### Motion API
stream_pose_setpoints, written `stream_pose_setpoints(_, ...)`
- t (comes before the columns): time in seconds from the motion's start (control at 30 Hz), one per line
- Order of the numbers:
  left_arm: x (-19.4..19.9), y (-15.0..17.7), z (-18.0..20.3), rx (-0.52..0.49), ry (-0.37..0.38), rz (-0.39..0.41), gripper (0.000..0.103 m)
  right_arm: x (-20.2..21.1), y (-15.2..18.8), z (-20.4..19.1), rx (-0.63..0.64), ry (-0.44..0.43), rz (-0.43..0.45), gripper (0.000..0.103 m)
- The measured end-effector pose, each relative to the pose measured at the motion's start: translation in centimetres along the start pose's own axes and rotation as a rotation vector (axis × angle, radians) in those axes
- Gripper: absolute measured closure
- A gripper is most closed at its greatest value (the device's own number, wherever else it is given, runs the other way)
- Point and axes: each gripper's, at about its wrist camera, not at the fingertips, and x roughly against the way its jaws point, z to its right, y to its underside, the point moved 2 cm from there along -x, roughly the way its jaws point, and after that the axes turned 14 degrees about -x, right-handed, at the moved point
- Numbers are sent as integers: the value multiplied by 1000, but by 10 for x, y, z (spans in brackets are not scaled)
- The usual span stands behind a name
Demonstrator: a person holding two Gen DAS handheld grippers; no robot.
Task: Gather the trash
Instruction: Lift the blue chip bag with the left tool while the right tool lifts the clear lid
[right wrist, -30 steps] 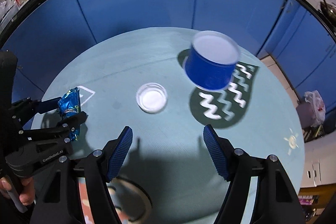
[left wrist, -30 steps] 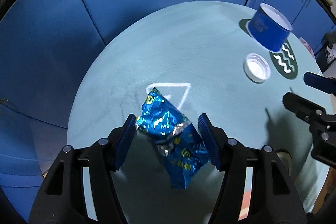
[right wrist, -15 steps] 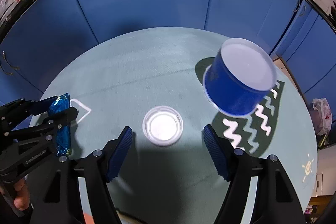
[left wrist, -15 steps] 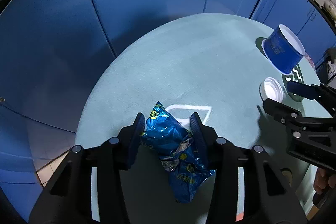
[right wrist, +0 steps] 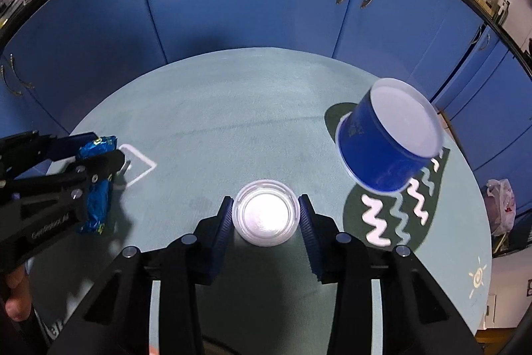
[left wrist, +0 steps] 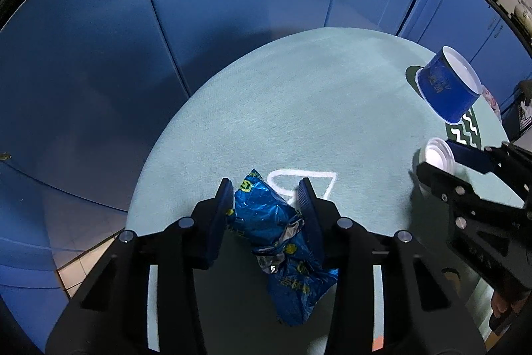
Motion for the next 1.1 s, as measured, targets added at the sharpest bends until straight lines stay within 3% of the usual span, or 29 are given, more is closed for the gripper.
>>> stream_pose_setpoints(0.23, 11, 6, 3, -10, 1, 8, 65, 22, 14, -3, -15, 8, 17, 64)
stream_pose_setpoints(0.27, 13, 6, 4, -11, 1, 10, 83, 25, 17, -2, -18, 9, 21, 64)
stream_pose_setpoints(0.3, 14, 7, 7, -14, 3, 3, 88, 29, 18, -2, -20, 10, 25, 64)
stream_pose_setpoints(0.67, 28, 12, 25, -25, 15, 1, 87, 50, 38, 7, -39, 16, 52, 64)
stream_pose_setpoints(0.87, 34, 19, 23, -15, 84, 13, 84, 69, 50, 25, -44, 12, 54, 64)
stream_pose_setpoints(0.9, 34, 19, 23, -16, 73, 20, 81, 69, 51, 25, -44, 11, 52, 64)
stream_pose_setpoints(0.93, 34, 19, 23, -15, 57, 27, 61, 66, 50, 24, -43, 11, 51, 64)
stream_pose_setpoints(0.97, 35, 21, 22, -12, 53, 31, 17, 65, 50, 24, -40, 9, 49, 64)
stream_pose_setpoints(1.0, 38, 22, 19, -1, 46, 54, 2, 64, 51, 24, -37, 9, 47, 64)
stream_pose_setpoints(1.07, 52, 24, 16, 13, -2, 154, 4, 65, 50, 24, -34, 9, 46, 64)
stream_pose_setpoints(1.1, 53, 23, 17, 3, -14, 163, 3, 65, 50, 24, -35, 8, 46, 64)
